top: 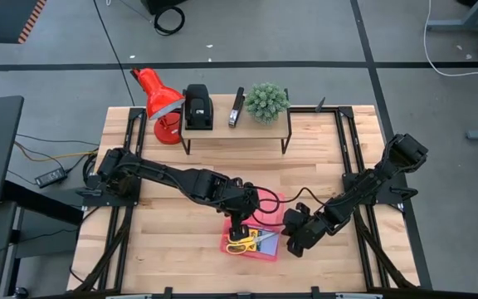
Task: Pack school essentials
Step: Put the yellow scissors into the pink supply box
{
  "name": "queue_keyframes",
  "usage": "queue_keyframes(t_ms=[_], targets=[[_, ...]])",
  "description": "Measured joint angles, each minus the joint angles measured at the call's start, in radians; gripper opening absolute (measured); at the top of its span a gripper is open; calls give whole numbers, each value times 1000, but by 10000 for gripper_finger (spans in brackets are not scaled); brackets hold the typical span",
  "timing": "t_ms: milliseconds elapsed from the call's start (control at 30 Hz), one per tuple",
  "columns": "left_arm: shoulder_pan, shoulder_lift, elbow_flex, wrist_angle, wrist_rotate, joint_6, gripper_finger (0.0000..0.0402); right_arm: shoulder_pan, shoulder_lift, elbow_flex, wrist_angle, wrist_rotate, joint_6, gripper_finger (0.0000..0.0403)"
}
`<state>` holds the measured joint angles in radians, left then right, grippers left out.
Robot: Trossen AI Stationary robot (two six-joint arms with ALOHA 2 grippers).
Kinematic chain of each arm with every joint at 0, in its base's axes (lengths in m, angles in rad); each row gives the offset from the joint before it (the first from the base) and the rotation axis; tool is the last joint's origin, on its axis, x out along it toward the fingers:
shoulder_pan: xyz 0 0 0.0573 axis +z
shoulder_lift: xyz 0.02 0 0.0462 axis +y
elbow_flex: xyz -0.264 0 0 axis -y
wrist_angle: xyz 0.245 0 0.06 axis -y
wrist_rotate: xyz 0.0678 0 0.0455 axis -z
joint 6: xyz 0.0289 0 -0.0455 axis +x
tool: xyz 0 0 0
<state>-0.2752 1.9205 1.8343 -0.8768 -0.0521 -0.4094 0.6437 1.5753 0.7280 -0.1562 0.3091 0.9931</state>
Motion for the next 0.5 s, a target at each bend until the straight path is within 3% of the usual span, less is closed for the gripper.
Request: queue_keyframes(t_ms=[500], targets=[[0, 0, 0, 0, 0, 1, 15, 0, -1, 0, 83, 16, -2, 6]])
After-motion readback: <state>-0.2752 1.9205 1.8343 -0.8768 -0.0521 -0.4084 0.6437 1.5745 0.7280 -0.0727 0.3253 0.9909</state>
